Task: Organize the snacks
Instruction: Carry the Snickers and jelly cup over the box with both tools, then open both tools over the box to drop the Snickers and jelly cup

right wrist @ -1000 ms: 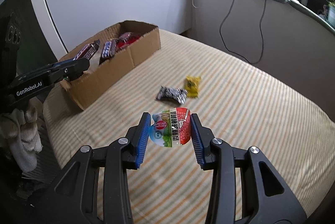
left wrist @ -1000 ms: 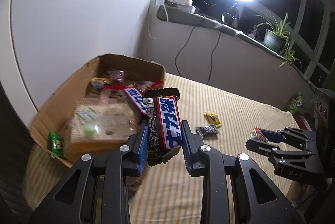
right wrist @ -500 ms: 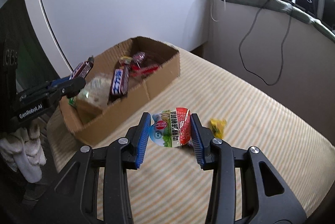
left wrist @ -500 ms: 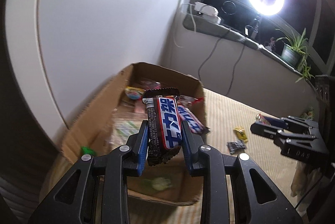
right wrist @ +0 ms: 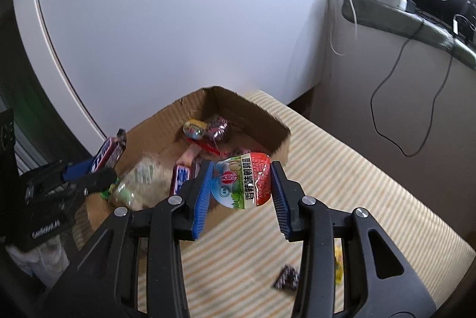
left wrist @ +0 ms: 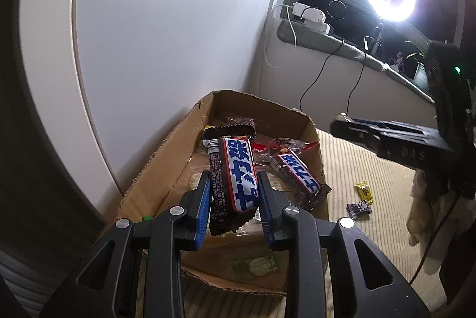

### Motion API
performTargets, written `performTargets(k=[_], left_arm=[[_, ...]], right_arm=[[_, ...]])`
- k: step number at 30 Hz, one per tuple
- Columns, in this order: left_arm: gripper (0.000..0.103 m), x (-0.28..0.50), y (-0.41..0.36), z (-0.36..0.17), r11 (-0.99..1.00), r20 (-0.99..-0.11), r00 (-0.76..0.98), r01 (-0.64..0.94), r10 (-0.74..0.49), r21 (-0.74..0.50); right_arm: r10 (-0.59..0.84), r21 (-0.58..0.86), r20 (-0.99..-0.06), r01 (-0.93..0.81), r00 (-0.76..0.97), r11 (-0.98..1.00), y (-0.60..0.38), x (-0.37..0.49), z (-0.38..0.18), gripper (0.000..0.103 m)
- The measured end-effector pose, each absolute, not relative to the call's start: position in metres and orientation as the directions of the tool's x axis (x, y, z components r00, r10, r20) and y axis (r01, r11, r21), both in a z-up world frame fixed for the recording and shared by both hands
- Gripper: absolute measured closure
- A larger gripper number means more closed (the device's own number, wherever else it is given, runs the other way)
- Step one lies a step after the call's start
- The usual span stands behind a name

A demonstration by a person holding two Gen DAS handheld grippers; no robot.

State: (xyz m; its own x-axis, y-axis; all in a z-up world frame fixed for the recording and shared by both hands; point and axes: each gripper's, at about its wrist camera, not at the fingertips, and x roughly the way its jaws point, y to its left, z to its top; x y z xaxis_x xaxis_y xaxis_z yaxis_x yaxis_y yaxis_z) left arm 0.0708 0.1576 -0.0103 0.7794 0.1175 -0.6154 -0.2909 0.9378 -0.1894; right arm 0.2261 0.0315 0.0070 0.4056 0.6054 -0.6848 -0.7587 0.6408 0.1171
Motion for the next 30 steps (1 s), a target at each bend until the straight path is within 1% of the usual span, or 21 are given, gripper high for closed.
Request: performTargets(k=[11,26,30], left_arm=[[0.075,0.076,0.160,-0.016,0.937,-0.634,0.765,-0.296,0.117,-0.184],[0.075,0.077,0.160,-0.016,0.940,-0.640,0.760,-0.291,0.116,-0.176],[0.074,0.076,0.158,-0.014,0.942,-0.633,0.765,-0.289,0.120,-0.171]], right_arm=[[0.608,0.130,-0.702,-0.773,0.371,0.621,0.067,0.245,-0.007,0.063],[0.619,0.144,-0.711,-0.793,0.333,0.592,0.086,0.249,-0.013,0.061],[0.618,0.131,-0.709,-0.797,0.341,0.590,0.089,0.247,-0.012,0.057]])
